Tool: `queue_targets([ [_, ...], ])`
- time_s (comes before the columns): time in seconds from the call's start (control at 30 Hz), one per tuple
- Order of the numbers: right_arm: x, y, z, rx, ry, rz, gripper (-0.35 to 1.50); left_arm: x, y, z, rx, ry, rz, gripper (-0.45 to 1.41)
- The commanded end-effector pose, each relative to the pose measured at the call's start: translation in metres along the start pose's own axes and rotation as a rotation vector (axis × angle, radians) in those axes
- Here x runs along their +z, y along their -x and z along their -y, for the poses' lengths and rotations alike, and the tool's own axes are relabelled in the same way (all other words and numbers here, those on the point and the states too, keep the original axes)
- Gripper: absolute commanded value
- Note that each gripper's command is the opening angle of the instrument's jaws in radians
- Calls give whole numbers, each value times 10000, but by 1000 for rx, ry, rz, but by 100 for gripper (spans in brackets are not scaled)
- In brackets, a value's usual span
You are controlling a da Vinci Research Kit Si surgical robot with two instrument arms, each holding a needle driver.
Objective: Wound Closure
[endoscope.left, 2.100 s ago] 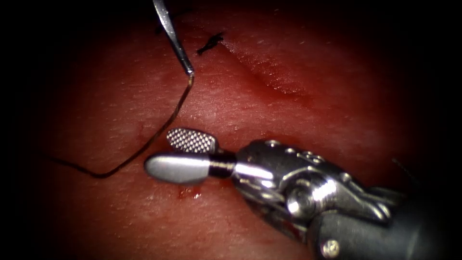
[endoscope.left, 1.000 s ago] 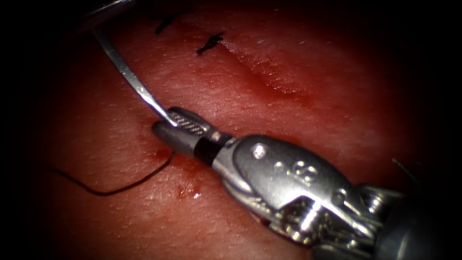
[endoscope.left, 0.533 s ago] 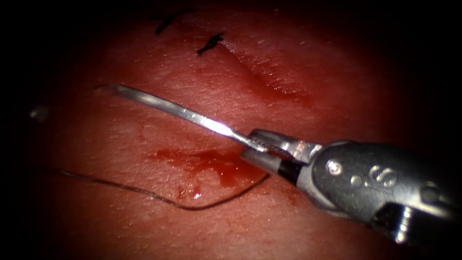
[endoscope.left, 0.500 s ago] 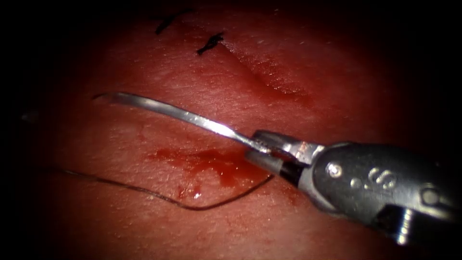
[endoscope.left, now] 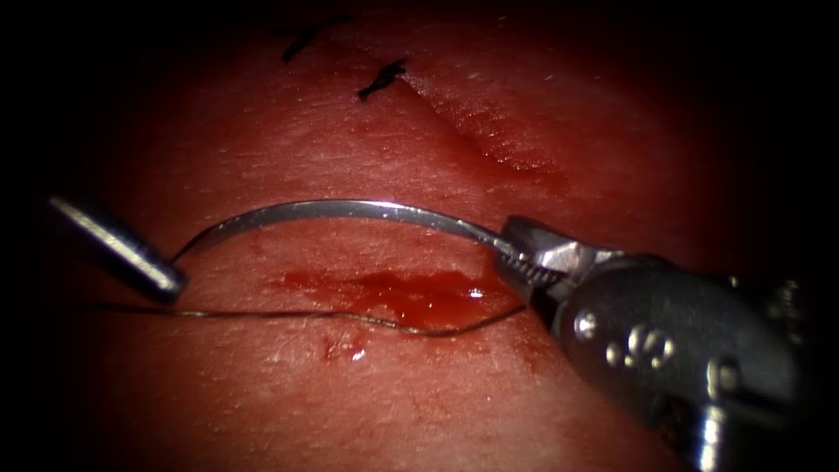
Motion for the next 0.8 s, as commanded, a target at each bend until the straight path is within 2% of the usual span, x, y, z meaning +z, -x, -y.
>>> queue_targets([
  [0.03, 5, -16, -1, -30, 23, 26, -35, 15, 7, -1, 3, 4, -11, 103],
  [0.2, 2, -31, 3, -102, 90, 77, -35, 51, 21, -16, 0, 20, -65, 99],
  [0.3, -1, -36, 5, -116, 116, 79, -35, 70, 22, -29, 5, 38, -105, 99],
  [0.43, -5, -44, 8, -150, 147, 80, -35, 93, 9, -36, 38, 61, -226, 99],
  [0.47, -7, -48, 9, -160, 160, 93, -35, 101, -2, -38, 60, 56, -291, 98],
  [0.57, -9, -51, 10, -182, 176, 101, -35, 104, -17, -39, 70, 46, -364, 99],
  [0.73, -10, -57, 12, -204, 196, 105, -35, 91, -41, -36, 78, 3, -509, 96],
  [0.8, -9, -59, 12, -203, 197, 107, -35, 86, -43, -37, 78, -1, -512, 96],
])
